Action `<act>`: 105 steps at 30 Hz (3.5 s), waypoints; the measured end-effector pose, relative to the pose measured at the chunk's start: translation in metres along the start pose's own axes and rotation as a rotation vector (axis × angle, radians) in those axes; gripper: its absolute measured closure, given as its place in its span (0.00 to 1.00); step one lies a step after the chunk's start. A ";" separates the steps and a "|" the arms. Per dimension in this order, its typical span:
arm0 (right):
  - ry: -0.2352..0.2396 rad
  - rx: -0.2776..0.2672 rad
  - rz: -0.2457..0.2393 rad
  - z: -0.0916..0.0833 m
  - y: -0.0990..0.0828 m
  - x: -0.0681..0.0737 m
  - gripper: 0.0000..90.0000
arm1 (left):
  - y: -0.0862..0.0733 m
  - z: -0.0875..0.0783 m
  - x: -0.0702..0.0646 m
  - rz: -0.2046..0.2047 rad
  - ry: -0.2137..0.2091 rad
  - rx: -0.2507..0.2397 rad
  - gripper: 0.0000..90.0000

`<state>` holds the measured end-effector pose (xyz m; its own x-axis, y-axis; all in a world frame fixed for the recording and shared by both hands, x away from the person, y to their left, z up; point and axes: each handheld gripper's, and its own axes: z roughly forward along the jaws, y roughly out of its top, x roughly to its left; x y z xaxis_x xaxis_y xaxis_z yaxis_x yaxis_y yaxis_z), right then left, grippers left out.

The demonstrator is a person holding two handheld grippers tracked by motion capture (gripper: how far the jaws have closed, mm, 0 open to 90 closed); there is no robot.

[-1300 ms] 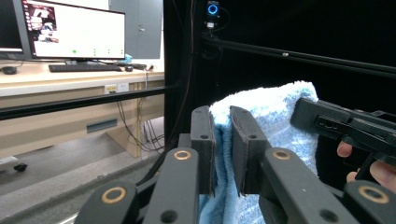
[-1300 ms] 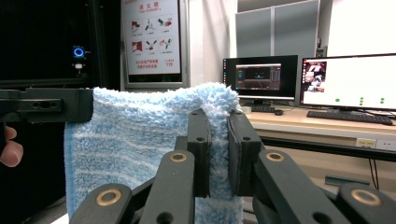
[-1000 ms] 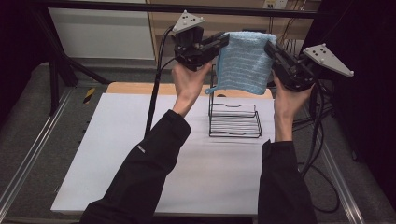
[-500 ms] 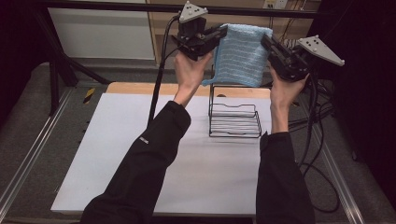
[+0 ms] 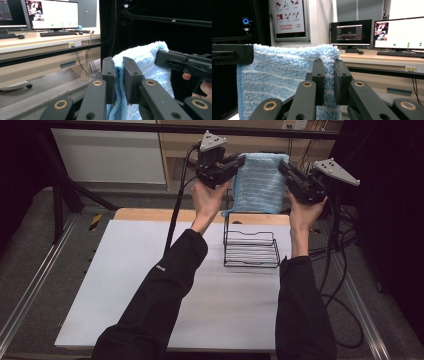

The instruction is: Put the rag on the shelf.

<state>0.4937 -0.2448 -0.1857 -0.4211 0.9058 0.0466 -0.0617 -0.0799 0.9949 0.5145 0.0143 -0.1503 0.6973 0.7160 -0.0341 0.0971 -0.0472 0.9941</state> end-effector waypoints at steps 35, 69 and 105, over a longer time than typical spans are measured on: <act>0.041 0.108 0.002 -0.031 -0.045 -0.014 0.90 | -0.053 -0.001 -0.015 0.053 -0.089 0.081 0.89; 0.143 0.171 0.003 -0.085 -0.052 -0.003 0.66 | -0.088 -0.038 -0.041 0.088 -0.196 0.173 0.89; 0.166 0.418 0.022 -0.078 -0.064 0.009 1.00 | -0.077 -0.048 -0.044 0.022 -0.222 0.177 0.80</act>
<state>0.4233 -0.2641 -0.2564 -0.5594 0.8243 0.0868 0.3053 0.1075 0.9462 0.4426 0.0199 -0.2203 0.8369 0.5447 -0.0539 0.1892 -0.1955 0.9623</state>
